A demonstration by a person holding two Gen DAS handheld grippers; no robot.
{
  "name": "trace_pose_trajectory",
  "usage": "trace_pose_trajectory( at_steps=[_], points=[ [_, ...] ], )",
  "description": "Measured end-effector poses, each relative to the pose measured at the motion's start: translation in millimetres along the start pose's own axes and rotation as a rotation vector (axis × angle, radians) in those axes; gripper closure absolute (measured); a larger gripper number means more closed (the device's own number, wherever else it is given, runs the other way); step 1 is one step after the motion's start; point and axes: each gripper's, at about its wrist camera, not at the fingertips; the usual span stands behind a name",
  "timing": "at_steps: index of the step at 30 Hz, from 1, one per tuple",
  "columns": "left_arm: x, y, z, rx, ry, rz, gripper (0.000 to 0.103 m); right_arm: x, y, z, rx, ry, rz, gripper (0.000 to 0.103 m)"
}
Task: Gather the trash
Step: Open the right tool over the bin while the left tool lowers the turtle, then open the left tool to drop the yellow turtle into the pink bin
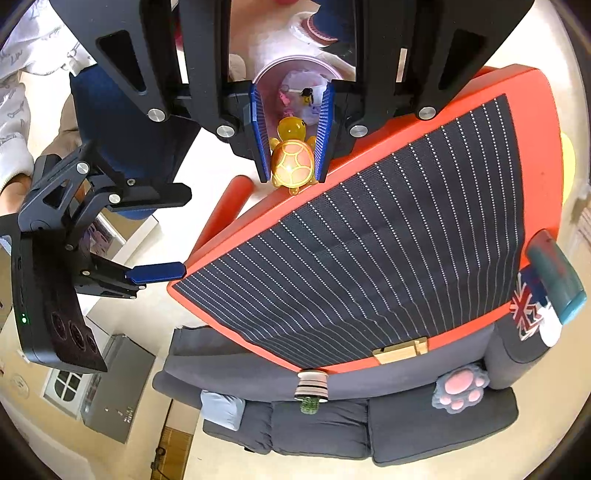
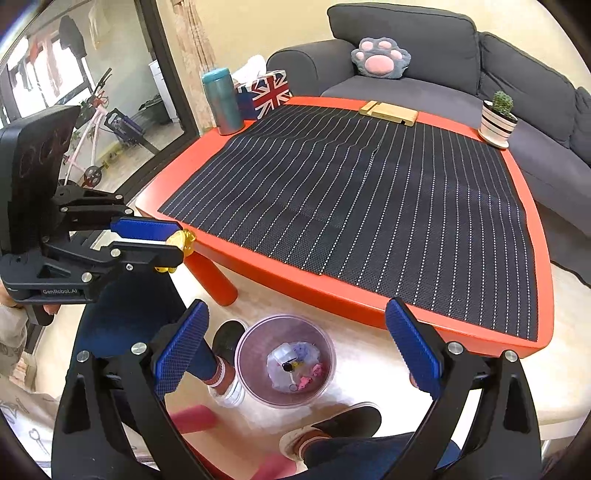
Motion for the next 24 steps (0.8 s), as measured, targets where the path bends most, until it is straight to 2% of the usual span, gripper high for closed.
trace_pose_trajectory(
  at_steps=[1, 3, 4, 6, 13, 24],
  points=[
    [0.0, -0.2, 0.5, 0.004, -0.001, 0.001, 0.075, 0.5, -1.2, -0.2, 0.003, 0.001, 0.0, 0.008],
    [-1.3, -0.8, 0.1, 0.012, -0.01, 0.005, 0.045, 1.0, -3.2, 0.1, 0.009, 0.002, -0.001, 0.008],
    [-2.8, -1.9, 0.0, 0.028, -0.019, 0.022, 0.015, 1.1, -3.5, 0.3, 0.01, 0.003, -0.001, 0.008],
    [-4.9, -3.3, -0.5, 0.047, -0.032, 0.031, 0.013, 2.0, -4.1, 0.7, 0.013, 0.005, 0.0, 0.008],
    [-9.8, -0.2, -1.6, 0.031, -0.057, 0.035, 0.009, 2.6, -3.4, -1.5, 0.013, 0.008, 0.003, 0.008],
    [-15.1, -0.8, -2.3, 0.031, -0.081, 0.046, 0.008, 0.3, -2.0, -0.1, 0.017, 0.008, 0.009, 0.008]
  ],
)
Point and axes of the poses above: each gripper's, at about its wrist camera, not at the fingertips, and y roughly the way its jaws point, x to its right, z to its top, and after that the axes turned 15 degrees about z, right-handed
